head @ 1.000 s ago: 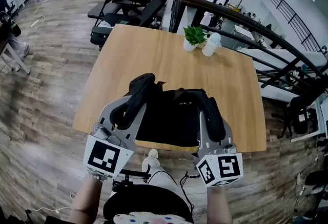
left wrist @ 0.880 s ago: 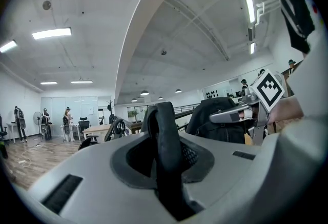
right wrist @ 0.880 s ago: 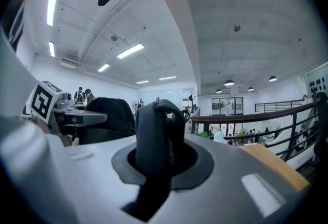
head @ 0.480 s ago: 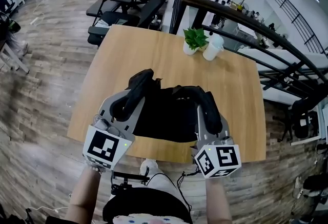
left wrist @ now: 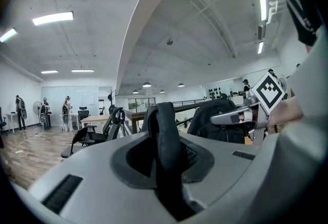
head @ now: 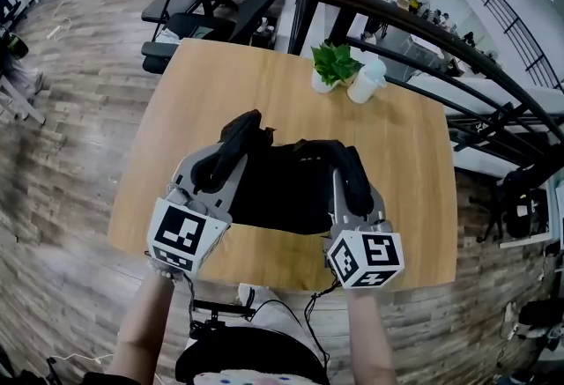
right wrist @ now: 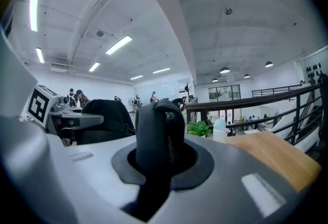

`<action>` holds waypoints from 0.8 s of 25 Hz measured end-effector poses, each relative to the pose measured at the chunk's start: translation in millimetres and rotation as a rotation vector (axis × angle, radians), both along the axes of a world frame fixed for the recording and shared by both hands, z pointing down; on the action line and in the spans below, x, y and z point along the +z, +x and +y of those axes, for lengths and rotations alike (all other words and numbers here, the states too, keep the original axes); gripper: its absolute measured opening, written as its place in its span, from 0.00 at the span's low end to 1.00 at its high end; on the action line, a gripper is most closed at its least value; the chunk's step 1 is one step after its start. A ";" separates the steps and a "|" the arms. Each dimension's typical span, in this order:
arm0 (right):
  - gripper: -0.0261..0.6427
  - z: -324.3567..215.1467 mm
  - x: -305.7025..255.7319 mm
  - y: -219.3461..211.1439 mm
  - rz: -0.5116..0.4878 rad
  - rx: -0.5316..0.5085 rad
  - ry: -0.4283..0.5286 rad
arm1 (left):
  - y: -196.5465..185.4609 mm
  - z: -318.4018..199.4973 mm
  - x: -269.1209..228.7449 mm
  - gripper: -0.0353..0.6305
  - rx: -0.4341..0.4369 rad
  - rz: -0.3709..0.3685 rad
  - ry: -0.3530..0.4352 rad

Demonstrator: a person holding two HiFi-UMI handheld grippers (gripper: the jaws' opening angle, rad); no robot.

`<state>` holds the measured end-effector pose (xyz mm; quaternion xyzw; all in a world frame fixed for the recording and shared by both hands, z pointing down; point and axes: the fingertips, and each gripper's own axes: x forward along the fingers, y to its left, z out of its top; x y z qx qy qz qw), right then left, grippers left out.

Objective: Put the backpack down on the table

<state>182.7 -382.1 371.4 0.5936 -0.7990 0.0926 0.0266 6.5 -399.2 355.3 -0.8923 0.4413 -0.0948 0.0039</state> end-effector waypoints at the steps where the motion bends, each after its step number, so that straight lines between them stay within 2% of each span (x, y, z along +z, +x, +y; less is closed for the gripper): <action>1: 0.13 -5.8 3.7 1.2 0.001 0.001 -0.006 | 1.1 -6.5 3.7 0.15 -0.002 0.001 -0.003; 5: 0.13 -29.9 14.6 7.6 0.009 0.005 -0.017 | 8.1 -31.1 16.5 0.15 -0.005 -0.006 -0.007; 10: 0.13 -57.0 32.7 12.5 0.022 -0.003 -0.040 | 14.7 -56.4 34.2 0.15 -0.007 -0.057 -0.009; 20: 0.13 -91.8 72.4 14.6 0.059 -0.024 -0.069 | 18.9 -97.1 74.7 0.15 -0.045 -0.048 -0.076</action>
